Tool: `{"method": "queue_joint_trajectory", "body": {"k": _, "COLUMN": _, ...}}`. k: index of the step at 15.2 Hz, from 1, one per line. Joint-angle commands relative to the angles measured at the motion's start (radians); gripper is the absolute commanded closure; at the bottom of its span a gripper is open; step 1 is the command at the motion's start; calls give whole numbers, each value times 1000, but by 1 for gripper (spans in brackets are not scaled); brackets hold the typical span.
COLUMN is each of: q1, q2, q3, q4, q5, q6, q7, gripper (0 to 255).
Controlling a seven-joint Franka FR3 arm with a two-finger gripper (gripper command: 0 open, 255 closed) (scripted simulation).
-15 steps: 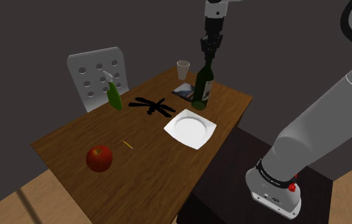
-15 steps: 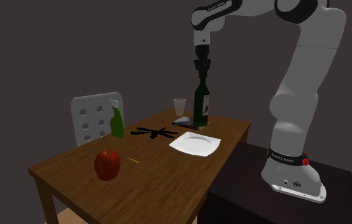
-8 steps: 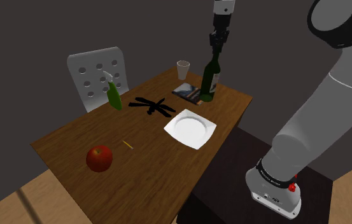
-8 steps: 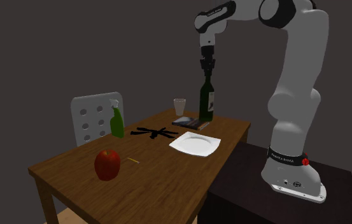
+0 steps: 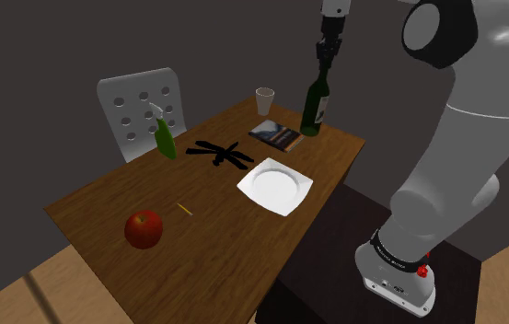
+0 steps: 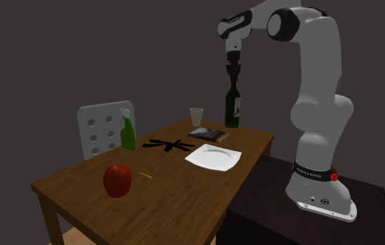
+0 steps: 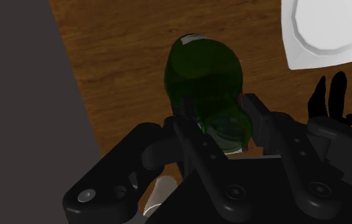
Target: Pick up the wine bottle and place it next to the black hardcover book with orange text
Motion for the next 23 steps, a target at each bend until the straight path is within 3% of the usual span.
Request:
{"method": "queue_joint_trajectory", "body": {"k": 1, "q1": -31, "q2": 76, "q3": -13, "q4": 103, "q5": 17, "q6": -26, "q7": -42, "gripper": 255}}
{"method": "queue_joint_trajectory", "body": {"k": 5, "q1": -109, "q2": 249, "q3": -28, "q4": 358, "q5": 58, "q6": -110, "q7": -115, "gripper": 255}}
{"method": "queue_joint_trajectory", "body": {"k": 7, "q1": -162, "q2": 368, "q3": -29, "q4": 548, "q5": 83, "q6": -181, "q7": -145, "gripper": 255}}
{"method": "queue_joint_trajectory", "body": {"k": 8, "q1": -197, "q2": 451, "q3": -26, "q4": 691, "q5": 98, "q6": -239, "q7": -157, "gripper": 255}}
{"method": "queue_joint_trajectory", "body": {"k": 9, "q1": -259, "q2": 602, "q3": 7, "q4": 965, "q5": 106, "q6": -357, "q7": -155, "gripper": 255}}
{"method": "queue_joint_trajectory", "body": {"k": 10, "q1": -232, "q2": 523, "q3": -7, "q4": 803, "q5": 100, "q6": -277, "q7": -161, "gripper": 255}}
{"method": "queue_joint_trajectory", "body": {"k": 13, "q1": -207, "q2": 455, "q3": -14, "q4": 640, "q5": 90, "q6": -183, "q7": -163, "gripper": 255}}
{"method": "queue_joint_trajectory", "body": {"k": 23, "q1": -173, "q2": 378, "q3": -18, "q4": 366, "q5": 77, "q6": 12, "q7": -162, "gripper": 255}}
